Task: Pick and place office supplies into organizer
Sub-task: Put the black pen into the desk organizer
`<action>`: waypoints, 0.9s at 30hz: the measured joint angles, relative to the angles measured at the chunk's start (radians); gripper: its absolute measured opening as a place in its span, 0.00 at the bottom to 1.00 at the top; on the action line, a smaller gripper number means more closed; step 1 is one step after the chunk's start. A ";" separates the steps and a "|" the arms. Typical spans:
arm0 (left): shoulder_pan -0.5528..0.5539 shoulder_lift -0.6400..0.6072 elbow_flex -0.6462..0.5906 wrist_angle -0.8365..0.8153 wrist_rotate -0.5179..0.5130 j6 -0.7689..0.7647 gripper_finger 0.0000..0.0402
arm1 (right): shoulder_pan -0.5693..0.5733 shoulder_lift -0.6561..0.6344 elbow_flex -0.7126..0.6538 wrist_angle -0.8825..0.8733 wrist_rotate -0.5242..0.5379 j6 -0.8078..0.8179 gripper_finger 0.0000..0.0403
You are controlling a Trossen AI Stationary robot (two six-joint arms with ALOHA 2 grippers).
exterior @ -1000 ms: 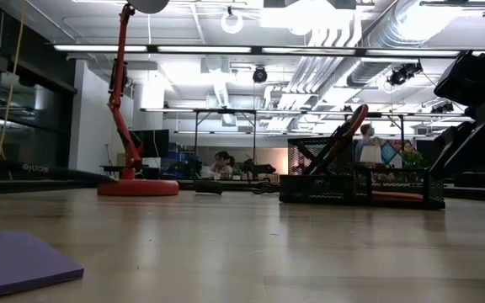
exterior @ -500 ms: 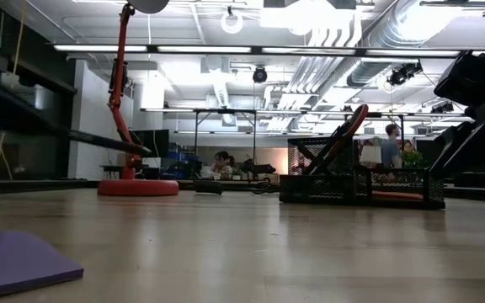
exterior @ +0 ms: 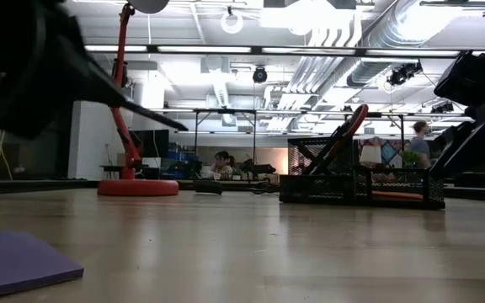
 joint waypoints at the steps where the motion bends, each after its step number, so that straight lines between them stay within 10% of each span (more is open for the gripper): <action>1: 0.016 -0.011 0.001 0.000 -0.003 0.030 0.07 | 0.000 0.000 0.000 0.000 0.000 0.000 0.40; 19: 0.280 -0.048 0.389 0.223 -0.001 0.984 0.05 | 0.000 0.000 0.000 0.000 0.000 0.000 0.40; 27: 0.418 -0.048 0.592 0.362 0.278 1.456 0.07 | 0.000 0.000 0.000 0.000 0.000 0.000 0.40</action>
